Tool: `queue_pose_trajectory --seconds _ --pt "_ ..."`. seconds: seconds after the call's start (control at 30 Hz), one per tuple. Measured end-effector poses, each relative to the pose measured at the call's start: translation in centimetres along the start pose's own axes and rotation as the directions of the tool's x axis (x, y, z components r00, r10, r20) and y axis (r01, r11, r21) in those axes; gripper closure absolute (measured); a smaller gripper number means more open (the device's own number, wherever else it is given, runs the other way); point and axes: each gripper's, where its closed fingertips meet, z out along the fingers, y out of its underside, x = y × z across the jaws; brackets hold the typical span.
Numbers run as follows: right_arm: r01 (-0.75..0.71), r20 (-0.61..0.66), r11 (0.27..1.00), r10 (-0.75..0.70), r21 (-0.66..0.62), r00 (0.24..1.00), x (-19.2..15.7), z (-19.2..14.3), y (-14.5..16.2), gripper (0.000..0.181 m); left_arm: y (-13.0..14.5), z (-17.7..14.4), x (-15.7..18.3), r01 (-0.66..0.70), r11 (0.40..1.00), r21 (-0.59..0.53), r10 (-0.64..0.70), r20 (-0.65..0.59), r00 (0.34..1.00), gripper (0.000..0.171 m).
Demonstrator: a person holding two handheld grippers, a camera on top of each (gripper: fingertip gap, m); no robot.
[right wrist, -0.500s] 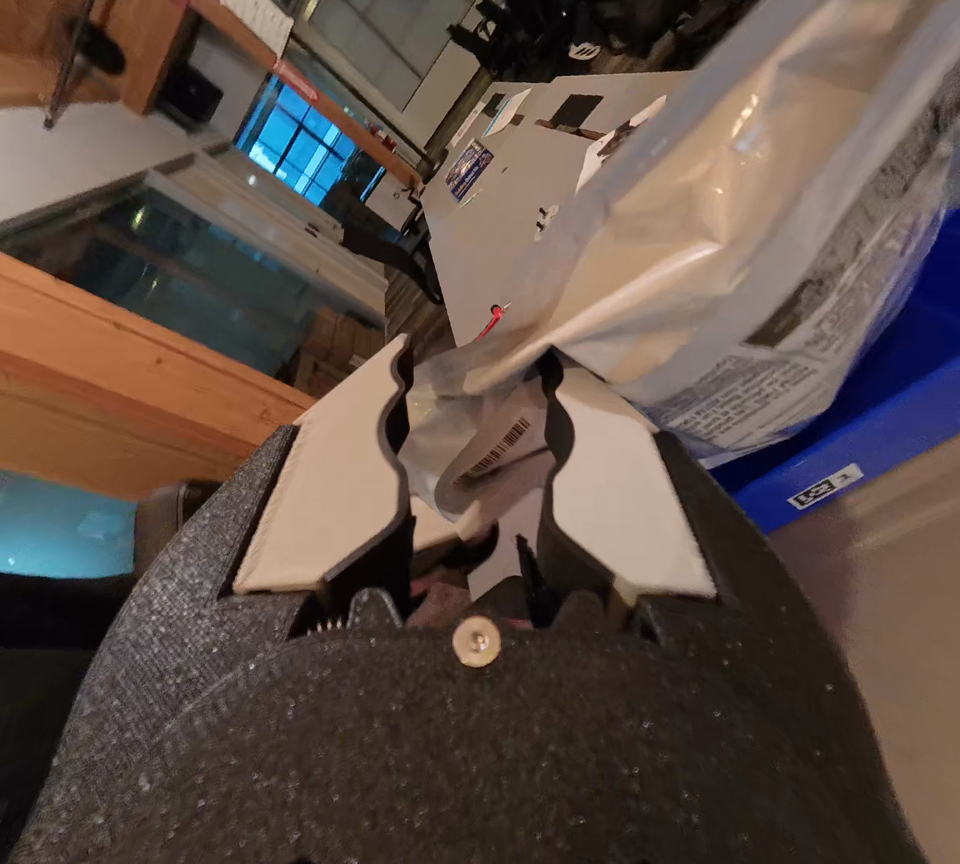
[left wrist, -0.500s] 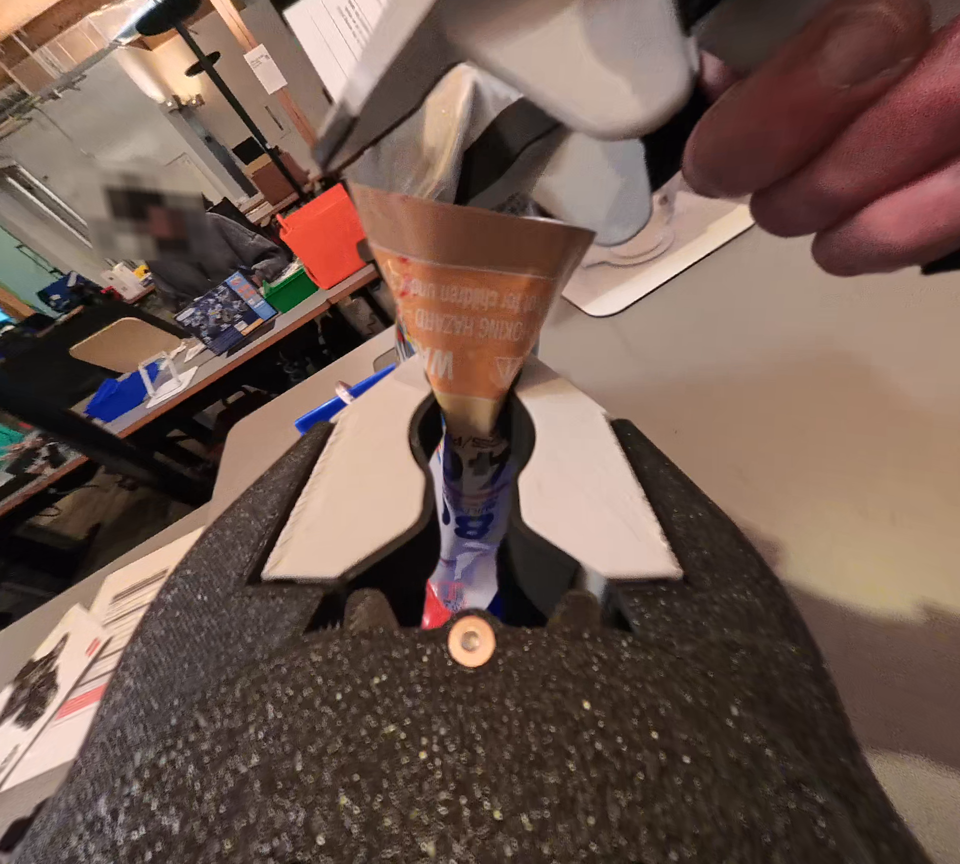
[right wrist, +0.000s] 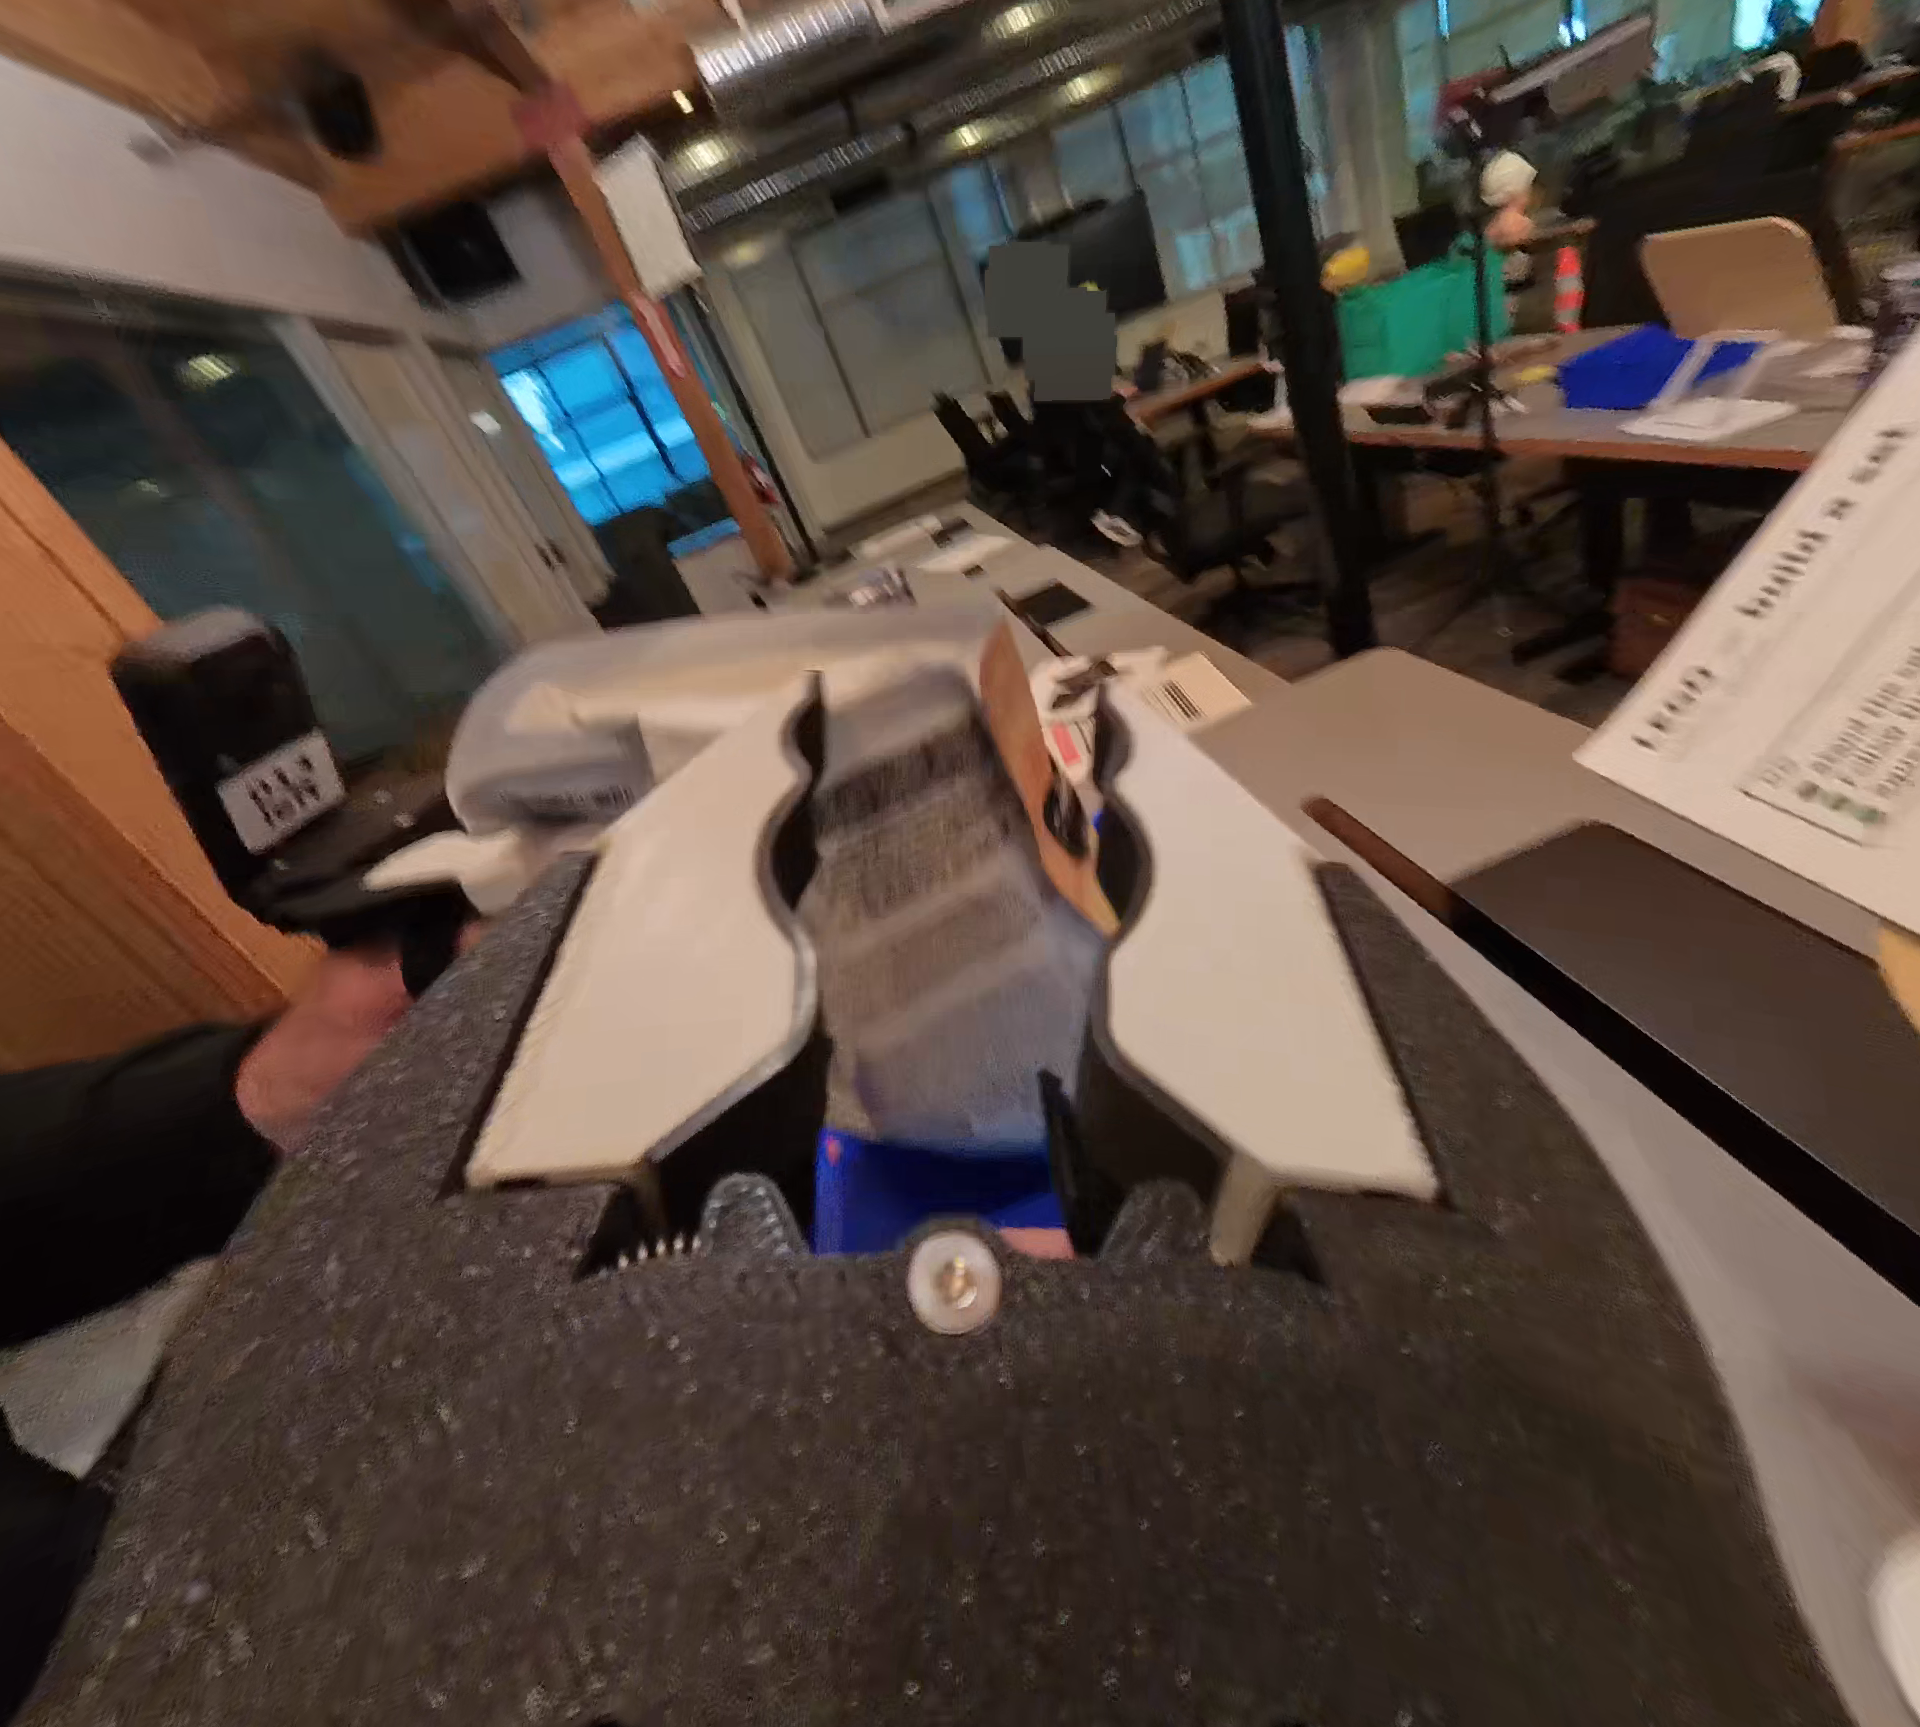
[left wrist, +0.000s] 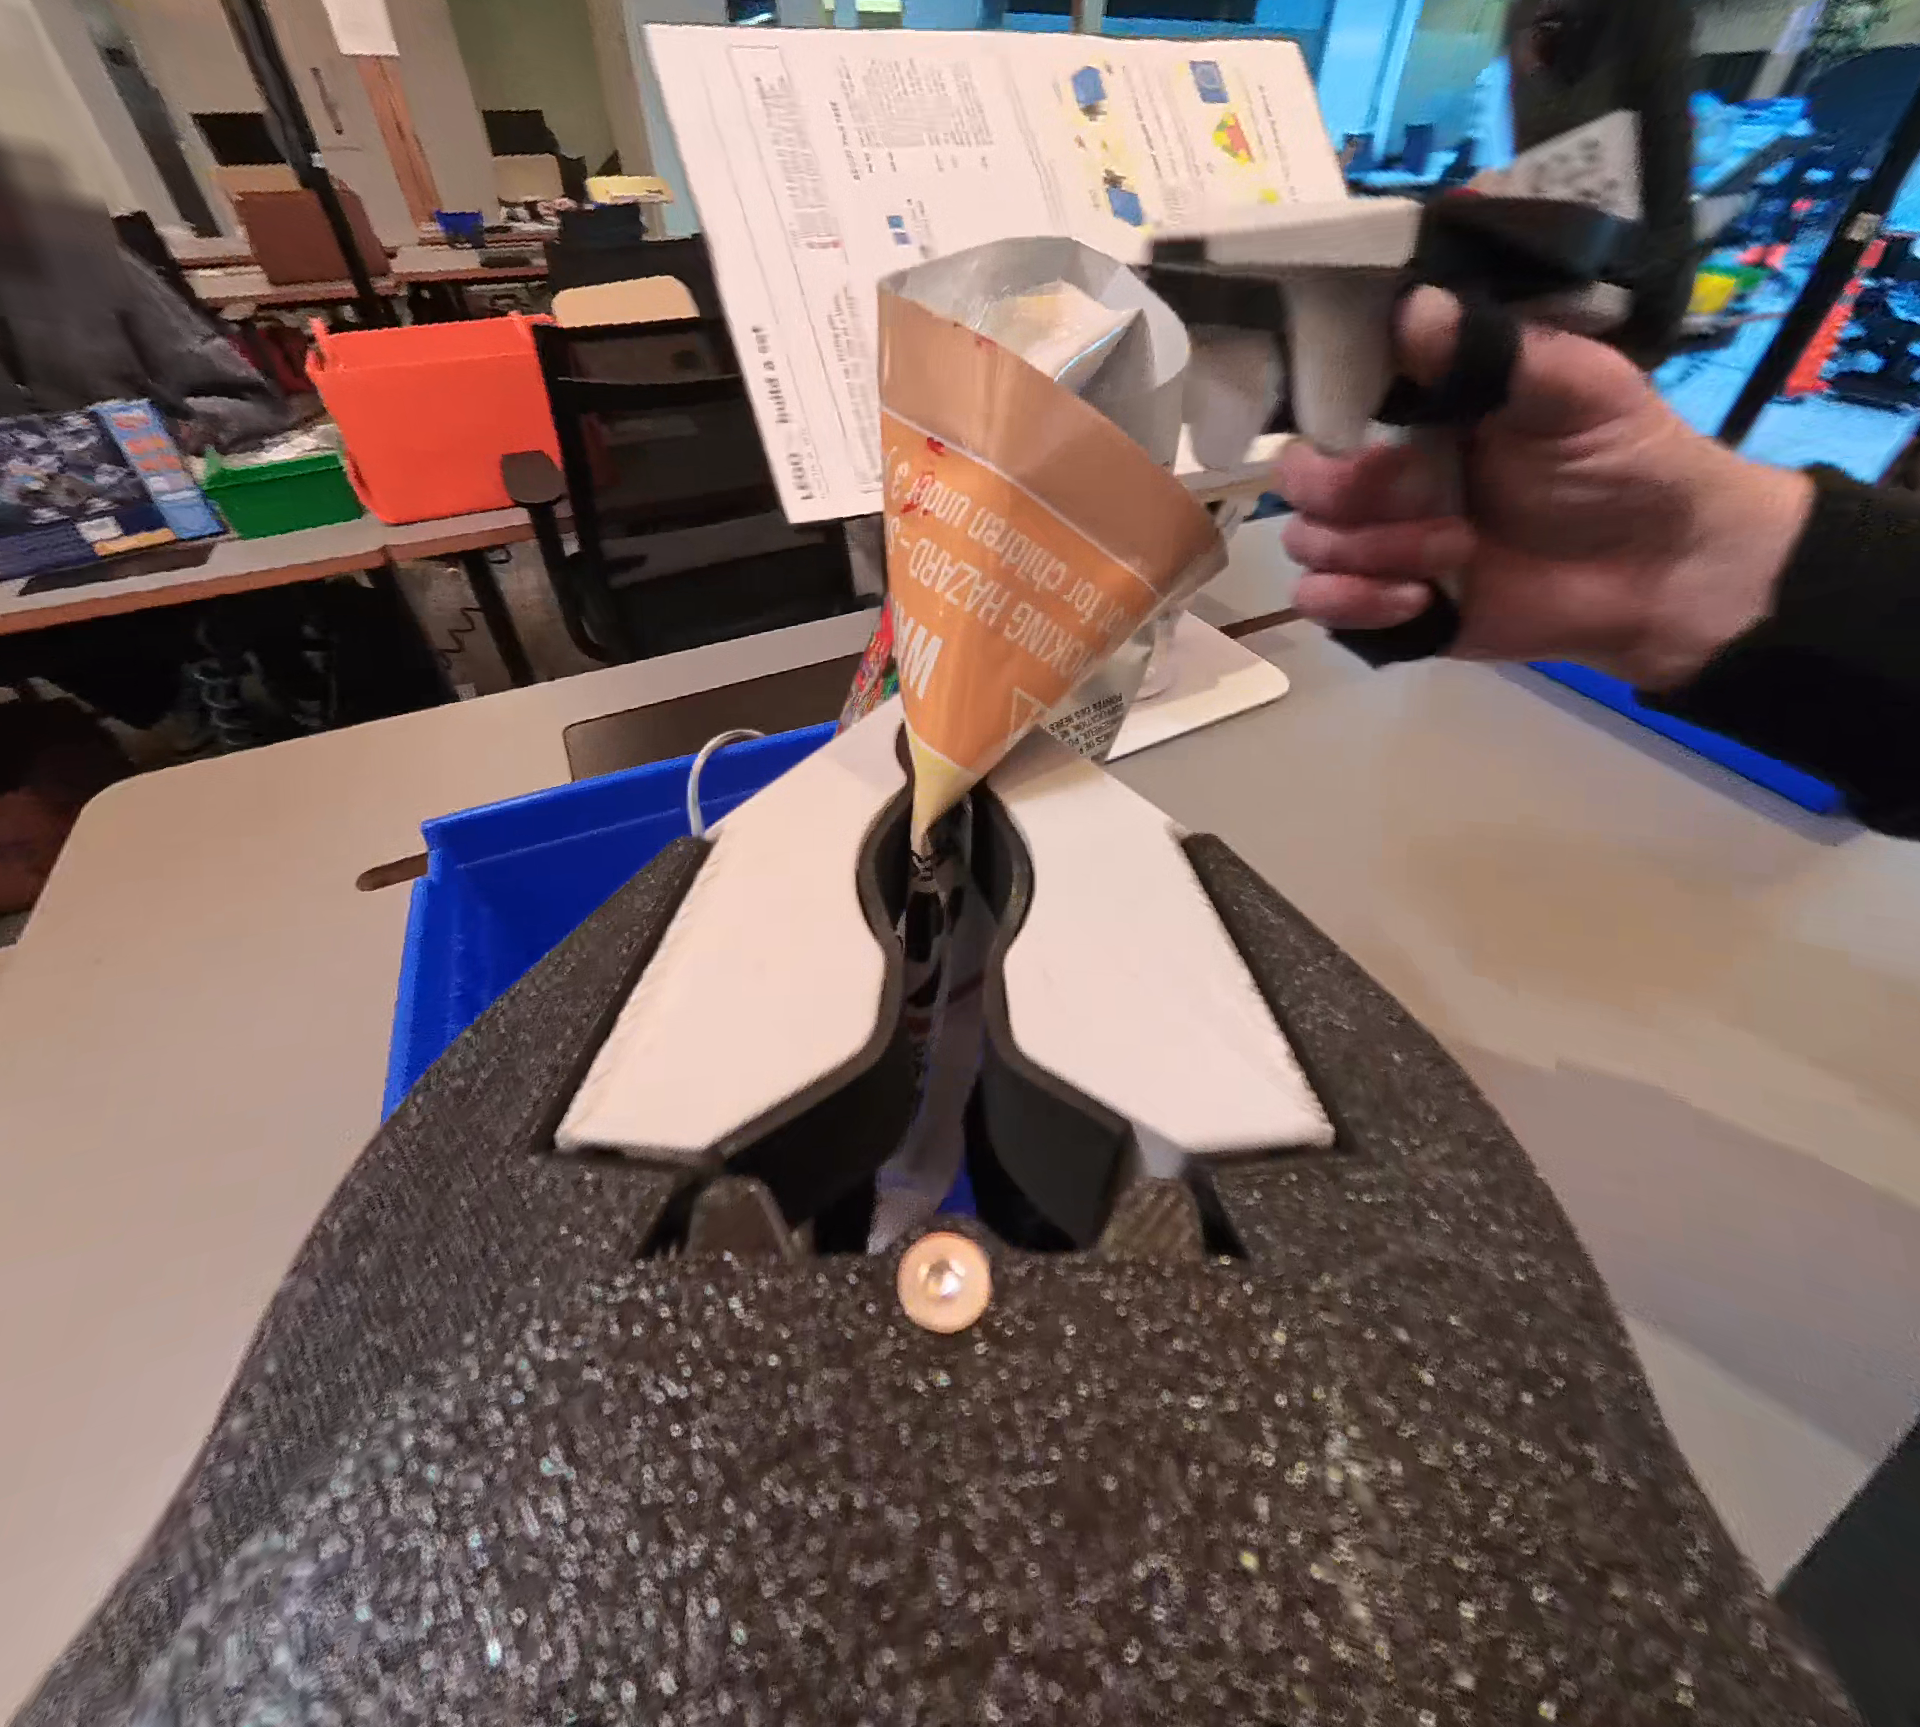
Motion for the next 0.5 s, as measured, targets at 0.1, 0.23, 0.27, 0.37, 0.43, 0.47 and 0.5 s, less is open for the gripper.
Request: queue_pose_trajectory --seconds 0.1,0.23,0.27,0.37,0.43,0.47,0.5 --pt "0.041 0.046 0.999 -0.041 -0.009 0.998 0.3 2.0 -0.1 0.165 -0.2 -0.1 0.1 -0.013 1.0 -0.001 0.013 -0.018 1.0 0.171" --pt "0.06 0.06 0.998 -0.058 -0.035 0.997 0.7 3.4 -0.8 0.181 -1.2 -0.4 -0.5 0.048 0.998 0.032 -0.047 -0.046 0.998 0.171" --pt "0.07 0.063 0.997 -0.068 -0.033 0.996 0.4 3.8 -1.4 0.181 -1.7 -0.5 -0.7 0.05 0.998 0.044 -0.048 -0.047 0.998 0.171" --pt "0.097 0.056 0.994 -0.094 -0.056 0.994 -0.3 5.2 -3.7 0.181 -3.8 -0.6 -1.4 0.073 0.994 0.078 -0.067 -0.072 0.995 0.171" --pt "0.118 0.067 0.99 -0.113 -0.075 0.991 -1.6 6.1 -5.8 0.181 -5.5 -1.1 -1.4 0.093 0.991 0.096 -0.084 -0.096 0.992 0.171" --pt "0.141 0.08 0.987 -0.135 -0.075 0.988 -2.6 6.3 -7.1 0.181 -6.7 -1.6 -1.2 0.109 0.987 0.118 -0.096 -0.111 0.989 0.171" --pt "0.172 0.081 0.982 -0.166 -0.08 0.983 -3.4 6.6 -8.1 0.181 -7.8 -2.0 -1.0 0.101 0.985 0.14 -0.086 -0.111 0.99 0.171"
